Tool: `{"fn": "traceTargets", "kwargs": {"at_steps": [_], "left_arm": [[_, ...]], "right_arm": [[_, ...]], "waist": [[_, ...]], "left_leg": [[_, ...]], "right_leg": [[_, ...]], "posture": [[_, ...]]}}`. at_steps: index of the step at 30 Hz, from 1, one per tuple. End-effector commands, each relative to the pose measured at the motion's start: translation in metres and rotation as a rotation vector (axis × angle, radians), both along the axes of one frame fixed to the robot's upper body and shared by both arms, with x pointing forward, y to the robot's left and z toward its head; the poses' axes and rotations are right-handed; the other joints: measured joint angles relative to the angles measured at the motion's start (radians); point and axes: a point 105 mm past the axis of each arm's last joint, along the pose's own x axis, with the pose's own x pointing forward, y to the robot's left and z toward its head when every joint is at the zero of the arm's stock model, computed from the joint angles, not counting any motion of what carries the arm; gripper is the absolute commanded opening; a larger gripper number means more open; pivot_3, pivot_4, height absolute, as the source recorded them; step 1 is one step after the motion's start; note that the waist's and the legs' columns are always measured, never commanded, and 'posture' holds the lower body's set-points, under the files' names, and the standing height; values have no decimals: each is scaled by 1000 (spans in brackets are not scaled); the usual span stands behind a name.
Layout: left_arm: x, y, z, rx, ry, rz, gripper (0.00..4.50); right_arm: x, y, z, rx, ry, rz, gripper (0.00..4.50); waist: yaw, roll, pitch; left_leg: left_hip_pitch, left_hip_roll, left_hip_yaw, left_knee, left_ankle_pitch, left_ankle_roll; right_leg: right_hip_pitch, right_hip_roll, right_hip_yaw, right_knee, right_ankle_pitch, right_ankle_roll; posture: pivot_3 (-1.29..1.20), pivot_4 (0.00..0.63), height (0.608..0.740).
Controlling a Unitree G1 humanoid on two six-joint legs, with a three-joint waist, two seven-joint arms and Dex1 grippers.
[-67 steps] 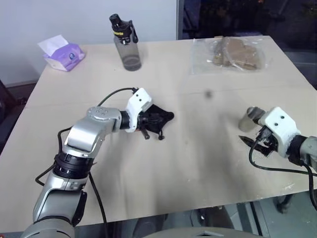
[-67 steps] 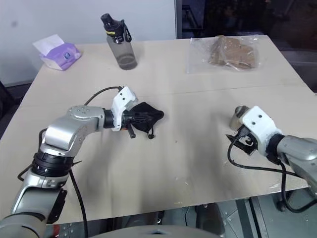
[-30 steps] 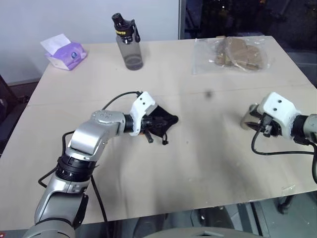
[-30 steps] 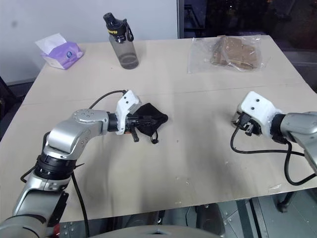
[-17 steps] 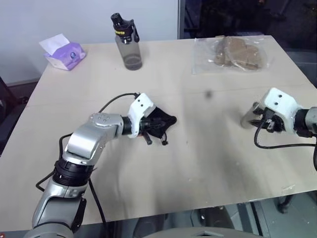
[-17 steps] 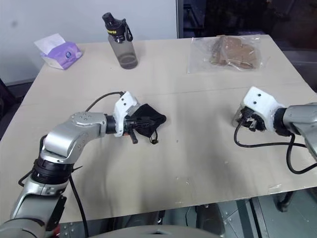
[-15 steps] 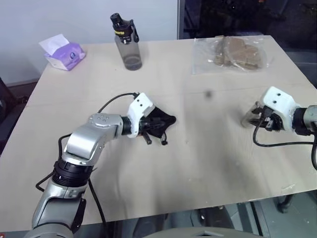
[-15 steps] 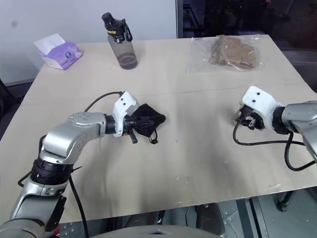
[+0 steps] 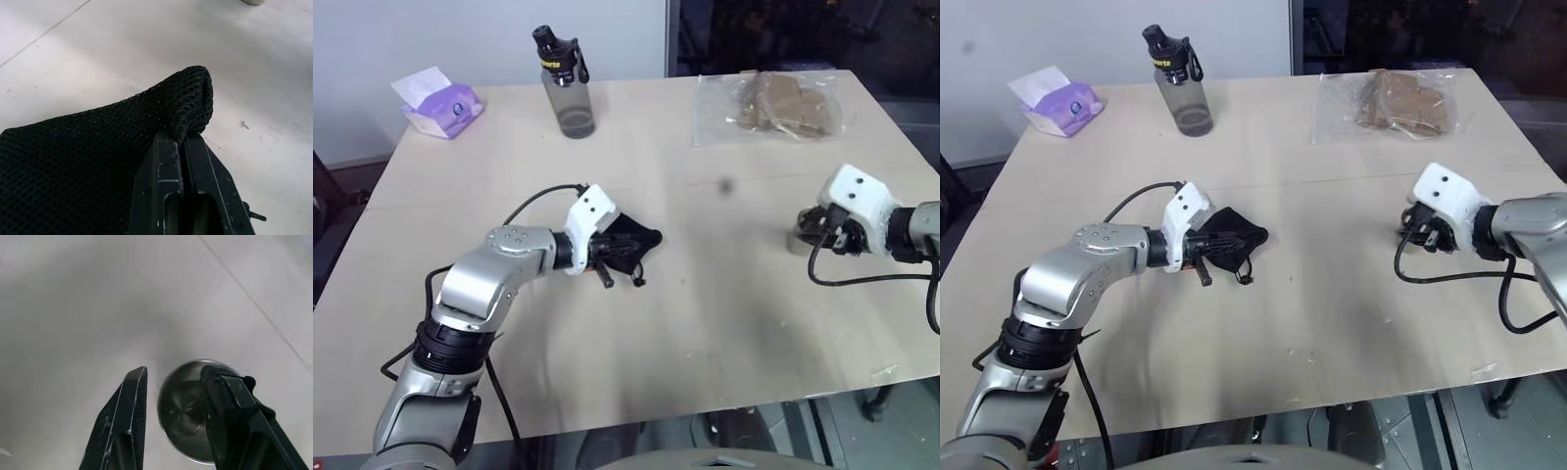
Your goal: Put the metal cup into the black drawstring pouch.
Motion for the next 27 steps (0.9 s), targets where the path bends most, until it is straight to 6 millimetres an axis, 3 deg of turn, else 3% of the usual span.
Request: {"fn": "traceTargets", "kwargs": {"at_steps": [1, 21, 23, 26, 27], "left_arm": [[-1, -2, 11, -13, -39, -14, 0], [-2, -5, 11, -14, -35, -26, 0], [-2, -5, 11, -14, -36, -27, 0], [-1, -5, 12, -15, -39, -26, 0], [-1, -5, 12, -15, -39, -26, 0]], "right_arm": [[-2, 0, 14, -2, -56, -6, 1761], [13, -26, -14, -22, 6, -123, 1761], [14, -26, -17, -23, 17, -117, 1247], [15, -25, -21, -23, 31, -106, 53], [14, -25, -22, -23, 35, -103, 53]], "waist": [[0, 0, 0], [-1, 0, 0], [-2, 0, 0], [-1, 0, 0], [-1, 0, 0]], "left_leg": [[0, 0, 0, 0, 0, 0], [0, 0, 0, 0, 0, 0], [0, 0, 0, 0, 0, 0], [0, 0, 0, 0, 0, 0], [0, 0, 0, 0, 0, 0]], "right_leg": [[0, 0, 0, 0, 0, 0], [0, 0, 0, 0, 0, 0], [0, 0, 0, 0, 0, 0], [0, 0, 0, 0, 0, 0], [0, 0, 0, 0, 0, 0]], "posture": [[0, 150, 740], [0, 150, 740], [0, 150, 740], [0, 150, 740], [0, 150, 740]]}}
